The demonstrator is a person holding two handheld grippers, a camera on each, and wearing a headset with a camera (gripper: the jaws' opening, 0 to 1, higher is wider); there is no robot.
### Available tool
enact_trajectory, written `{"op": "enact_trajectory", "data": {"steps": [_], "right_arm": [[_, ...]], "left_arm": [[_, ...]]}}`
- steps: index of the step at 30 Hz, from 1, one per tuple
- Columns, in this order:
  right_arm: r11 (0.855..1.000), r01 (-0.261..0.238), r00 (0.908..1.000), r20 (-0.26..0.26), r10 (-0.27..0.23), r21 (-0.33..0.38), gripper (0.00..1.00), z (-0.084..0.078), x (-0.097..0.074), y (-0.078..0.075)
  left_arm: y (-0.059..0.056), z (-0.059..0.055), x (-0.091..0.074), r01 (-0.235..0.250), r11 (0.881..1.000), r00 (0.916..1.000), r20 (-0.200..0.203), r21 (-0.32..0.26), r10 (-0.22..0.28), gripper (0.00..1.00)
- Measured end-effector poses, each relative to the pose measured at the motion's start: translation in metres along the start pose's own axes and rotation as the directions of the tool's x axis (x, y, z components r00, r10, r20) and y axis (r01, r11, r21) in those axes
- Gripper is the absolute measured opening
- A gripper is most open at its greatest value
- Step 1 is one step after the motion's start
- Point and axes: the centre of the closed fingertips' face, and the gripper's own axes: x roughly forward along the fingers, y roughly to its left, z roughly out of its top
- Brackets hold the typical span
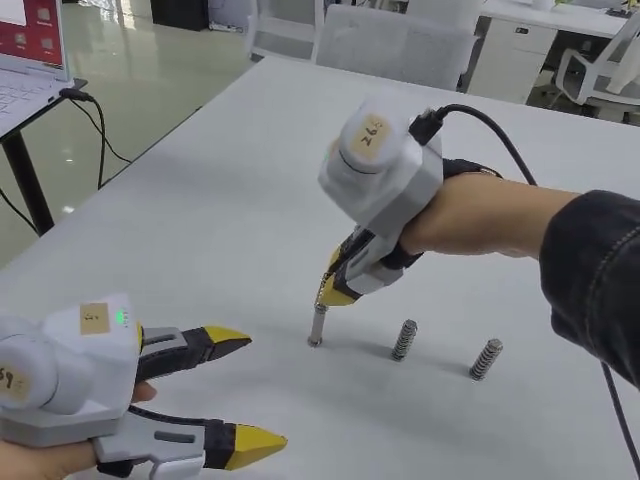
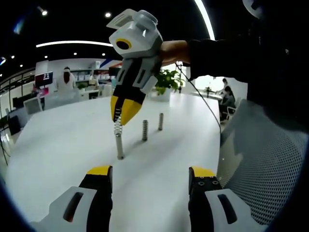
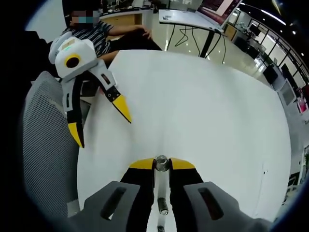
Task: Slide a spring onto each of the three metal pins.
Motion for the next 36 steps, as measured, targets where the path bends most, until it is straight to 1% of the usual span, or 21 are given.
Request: {"op": "enact_trajectory", "data": {"steps": [13, 15, 26, 36], "right_arm": [[1.000, -0.024, 0.9991, -0.035, 0.024, 0.009, 0.08, -0.006, 0.014, 0.001], [1.000, -0.025, 0.9984, -0.050, 0.025, 0.001, 0.08, -0.009, 0.018, 0.001], [0.999, -0.040, 0.9951, -0.090, 0.040, 0.003, 0.08, -0.015, 0.034, 0.004], [0.998, -0.057, 0.9922, -0.110, 0.058, 0.018, 0.08, -0.022, 0.044, 0.010]], "left_arm": [[0.001, -0.002, 0.000, 0.005, 1.000, 1.0000, -0.002, -0.001, -0.005, 0.58], [0.000, -0.002, 0.000, 0.004, 1.000, 1.0000, -0.003, -0.001, -0.004, 0.58], [0.000, -0.003, -0.001, 0.000, 1.000, 1.0000, -0.006, -0.003, 0.000, 0.57], [0.001, -0.004, -0.002, -0.004, 1.000, 1.0000, -0.008, -0.006, 0.004, 0.57]]}}
